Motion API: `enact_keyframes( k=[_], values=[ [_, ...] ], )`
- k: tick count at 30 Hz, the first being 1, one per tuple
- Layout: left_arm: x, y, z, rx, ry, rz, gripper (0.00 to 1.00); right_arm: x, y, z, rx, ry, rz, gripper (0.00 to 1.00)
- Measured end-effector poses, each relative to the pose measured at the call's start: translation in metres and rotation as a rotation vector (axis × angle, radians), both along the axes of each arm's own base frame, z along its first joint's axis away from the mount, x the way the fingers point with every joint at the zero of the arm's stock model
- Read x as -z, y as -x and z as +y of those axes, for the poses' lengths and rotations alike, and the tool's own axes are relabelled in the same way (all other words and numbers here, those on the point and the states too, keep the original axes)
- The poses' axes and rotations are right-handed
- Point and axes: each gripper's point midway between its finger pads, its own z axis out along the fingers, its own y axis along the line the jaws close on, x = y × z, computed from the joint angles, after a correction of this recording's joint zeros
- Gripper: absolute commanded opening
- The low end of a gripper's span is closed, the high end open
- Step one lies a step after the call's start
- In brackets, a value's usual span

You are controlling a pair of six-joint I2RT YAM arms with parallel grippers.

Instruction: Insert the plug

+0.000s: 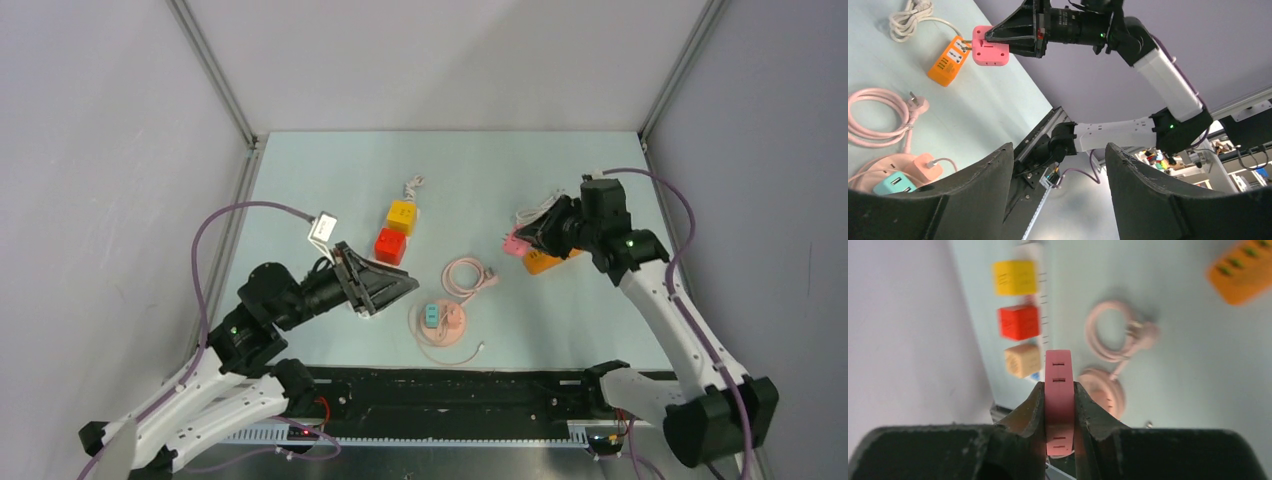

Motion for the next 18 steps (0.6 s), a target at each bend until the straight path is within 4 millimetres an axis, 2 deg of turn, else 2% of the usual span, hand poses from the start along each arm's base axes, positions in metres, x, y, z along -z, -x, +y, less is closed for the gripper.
enact_keyframes(
  k=[4,6,12,15,18],
  values=[
    [0.017,-0.003,0.0,-0.011,-0.041,0.01,0.7,0.048,-0.01,-0.04,0.2,0.086,0.248,0.0],
    [0.03,-0.005,-0.001,-0.016,-0.072,0.024,0.7,0.061,-0.011,-0.058,0.29,0.143,0.36,0.0],
    [0.074,-0.016,-0.006,-0.033,-0.185,0.078,0.7,0.068,-0.041,-0.098,0.497,0.247,0.526,0.0],
    [0.089,-0.019,-0.007,-0.039,-0.223,0.1,0.7,0.08,-0.045,-0.117,0.584,0.268,0.612,0.0],
    [0.099,-0.021,-0.008,-0.043,-0.247,0.118,0.7,0.1,-0.037,-0.134,0.681,0.277,0.742,0.0]
  ],
)
